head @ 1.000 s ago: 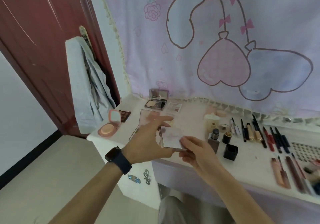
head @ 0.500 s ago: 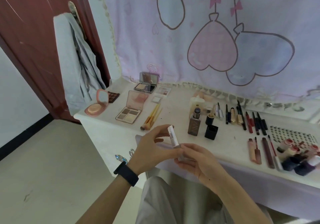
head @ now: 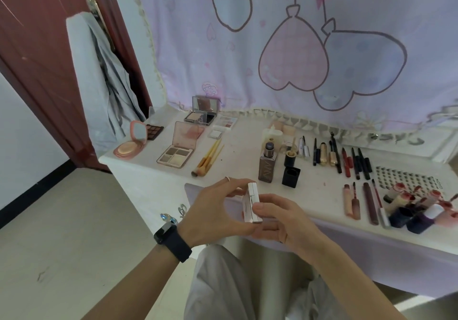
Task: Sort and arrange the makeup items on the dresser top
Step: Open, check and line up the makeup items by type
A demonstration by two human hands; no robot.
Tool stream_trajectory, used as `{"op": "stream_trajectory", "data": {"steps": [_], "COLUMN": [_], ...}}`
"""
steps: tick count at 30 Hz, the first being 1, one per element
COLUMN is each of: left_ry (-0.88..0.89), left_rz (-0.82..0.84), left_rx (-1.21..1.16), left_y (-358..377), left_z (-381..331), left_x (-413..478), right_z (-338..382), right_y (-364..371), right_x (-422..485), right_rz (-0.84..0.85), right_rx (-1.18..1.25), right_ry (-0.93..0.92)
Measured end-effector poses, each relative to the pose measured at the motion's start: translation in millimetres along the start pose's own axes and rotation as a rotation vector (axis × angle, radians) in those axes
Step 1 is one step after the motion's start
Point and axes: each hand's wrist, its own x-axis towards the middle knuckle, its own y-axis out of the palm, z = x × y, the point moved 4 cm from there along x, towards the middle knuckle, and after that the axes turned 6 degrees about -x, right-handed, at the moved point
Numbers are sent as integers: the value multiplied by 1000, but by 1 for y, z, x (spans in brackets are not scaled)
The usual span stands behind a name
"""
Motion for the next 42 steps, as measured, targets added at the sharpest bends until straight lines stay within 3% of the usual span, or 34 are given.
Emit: {"op": "stream_trajectory", "data": {"steps": [8, 11, 15, 18, 23, 26, 30, 42], "left_ry": [-5, -90, -323, -520, -691, -702, -636, -570], "left_rz": [7, 77, 153, 102, 220, 169, 86, 105], "left_rx": [-43, -94, -378, -604, -844, -873, -778, -824], "left_y": [2, 4, 3, 0, 5, 3, 6, 7], "left_z": [3, 8, 14, 16, 14, 16, 18, 10], "left_x": [-1, 0, -3, -1, -2, -2, -3, 1], "right_z": [-5, -9, 0, 7, 10, 10, 9, 14], "right_y": [3, 0, -7, -4, 6, 5, 3, -5], "right_x": [-1, 2, 1, -2, -6, -4, -4, -5], "right_rz": [74, 1, -145, -103, -96, -74, 56, 67], "right_rx": [125, 96, -229, -382, -575, -561, -306, -275], "right_ry": [31, -3, -237, -428, -583, -515, -280, -220]}}
